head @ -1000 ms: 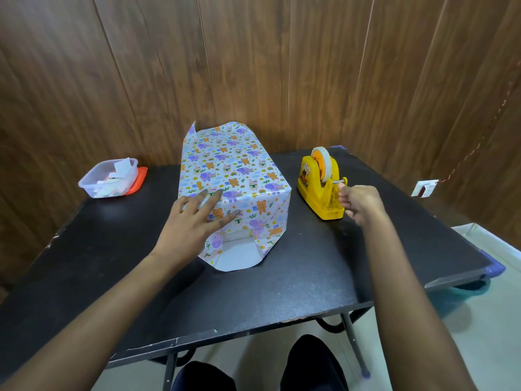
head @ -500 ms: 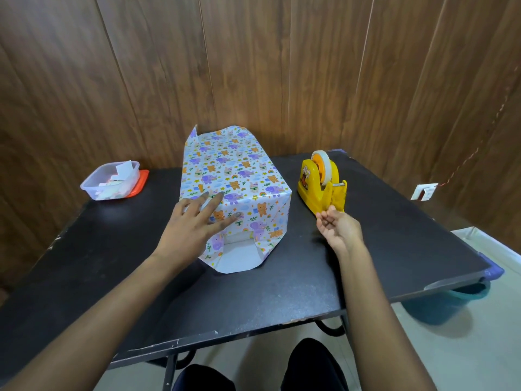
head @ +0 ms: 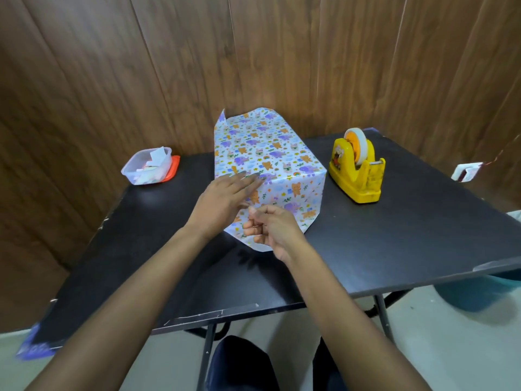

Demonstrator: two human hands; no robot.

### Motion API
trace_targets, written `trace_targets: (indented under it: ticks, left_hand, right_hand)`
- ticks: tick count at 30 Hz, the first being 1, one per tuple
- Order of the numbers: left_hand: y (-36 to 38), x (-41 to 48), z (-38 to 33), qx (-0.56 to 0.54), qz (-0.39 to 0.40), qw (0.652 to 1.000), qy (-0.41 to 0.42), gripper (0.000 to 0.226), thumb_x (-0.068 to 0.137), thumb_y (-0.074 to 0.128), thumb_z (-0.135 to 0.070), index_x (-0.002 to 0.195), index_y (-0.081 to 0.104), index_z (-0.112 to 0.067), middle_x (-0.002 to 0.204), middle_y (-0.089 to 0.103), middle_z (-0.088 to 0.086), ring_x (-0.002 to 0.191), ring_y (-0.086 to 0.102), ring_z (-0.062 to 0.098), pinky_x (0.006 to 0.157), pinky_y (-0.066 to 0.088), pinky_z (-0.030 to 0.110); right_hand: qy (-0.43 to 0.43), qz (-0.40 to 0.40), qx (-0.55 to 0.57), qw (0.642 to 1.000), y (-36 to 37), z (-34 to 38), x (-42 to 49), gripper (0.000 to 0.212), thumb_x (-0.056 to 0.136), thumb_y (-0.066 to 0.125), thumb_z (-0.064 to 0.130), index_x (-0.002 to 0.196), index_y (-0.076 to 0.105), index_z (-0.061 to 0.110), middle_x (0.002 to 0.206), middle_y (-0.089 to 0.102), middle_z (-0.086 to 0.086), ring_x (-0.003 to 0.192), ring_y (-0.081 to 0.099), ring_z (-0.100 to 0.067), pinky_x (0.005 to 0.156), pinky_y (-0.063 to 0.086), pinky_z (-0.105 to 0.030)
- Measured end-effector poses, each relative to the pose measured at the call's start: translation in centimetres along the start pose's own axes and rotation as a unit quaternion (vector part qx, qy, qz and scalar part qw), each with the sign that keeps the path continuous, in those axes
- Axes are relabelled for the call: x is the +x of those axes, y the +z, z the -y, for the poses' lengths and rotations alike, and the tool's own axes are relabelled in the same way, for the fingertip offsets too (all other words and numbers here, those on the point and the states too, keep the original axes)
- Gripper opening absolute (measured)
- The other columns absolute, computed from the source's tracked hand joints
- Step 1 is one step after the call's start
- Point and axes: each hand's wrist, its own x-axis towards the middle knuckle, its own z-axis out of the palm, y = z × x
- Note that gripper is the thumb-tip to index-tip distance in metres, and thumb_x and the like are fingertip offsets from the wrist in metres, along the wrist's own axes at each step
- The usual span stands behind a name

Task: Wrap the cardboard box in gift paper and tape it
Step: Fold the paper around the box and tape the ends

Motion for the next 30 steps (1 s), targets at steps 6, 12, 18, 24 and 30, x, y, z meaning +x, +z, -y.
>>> trace_targets:
  ticks: [6,12,18,24,30]
  left_hand:
    - [-1.1,-0.1,0.4,-0.057,0.010,0.998,-0.040,0.058,0.081,0.068,-0.008,0.136,0.050,-0.018,0.138,0.051,-0.003,0.124,0.051,0.017,0.090,0.049,0.028]
    - [-2.2,0.5,1.6,-0.103,0.098,0.989,-0.046,0.065,0.087,0.056,-0.002,0.144,0.033,-0.024,0.149,0.033,-0.010,0.137,0.032,0.008,0.098,0.045,0.027]
    - [-2.2,0.4,1.3,-0.104,0.102,0.988,-0.055,0.069,0.086,0.054,0.004,0.145,0.031,-0.024,0.150,0.030,-0.011,0.139,0.028,0.007,0.097,0.040,0.023]
    - [-1.7,0.2,1.5,-0.104,0.104,0.988,-0.053,0.072,0.084,0.053,0.005,0.145,0.030,-0.025,0.150,0.030,-0.012,0.139,0.028,0.007,0.093,0.041,0.021]
    - [-1.7,0.2,1.5,-0.100,0.102,0.988,-0.051,0.066,0.087,0.054,0.000,0.145,0.032,-0.024,0.150,0.031,-0.012,0.138,0.029,0.008,0.096,0.041,0.024]
  right_hand:
    - [0.039,-0.072,0.122,0.989,2.7,-1.5,1.4,0.020,0.096,0.053,0.014,0.077,0.049,0.009,0.041,0.057,0.000,0.033,0.055,-0.007,0.036,0.040,-0.012]
    - [0.052,-0.107,0.183,0.976,4.0,-2.3,1.9,0.019,0.097,0.051,0.012,0.078,0.051,0.011,0.053,0.053,-0.004,0.031,0.052,-0.005,0.036,0.040,-0.012]
    - [0.052,-0.138,0.228,0.962,4.6,-2.8,2.7,0.018,0.098,0.047,0.010,0.081,0.054,0.011,0.060,0.056,-0.006,0.032,0.054,-0.004,0.036,0.042,-0.012]
    - [0.058,-0.140,0.230,0.961,4.7,-2.9,3.2,0.013,0.099,0.047,0.013,0.105,0.055,0.006,0.066,0.056,-0.009,0.033,0.055,-0.005,0.037,0.045,-0.013]
    - [0.073,-0.142,0.149,0.976,4.6,-3.0,3.4,0.008,0.098,0.046,0.009,0.095,0.053,0.006,0.059,0.056,-0.007,0.030,0.055,-0.008,0.033,0.041,-0.014]
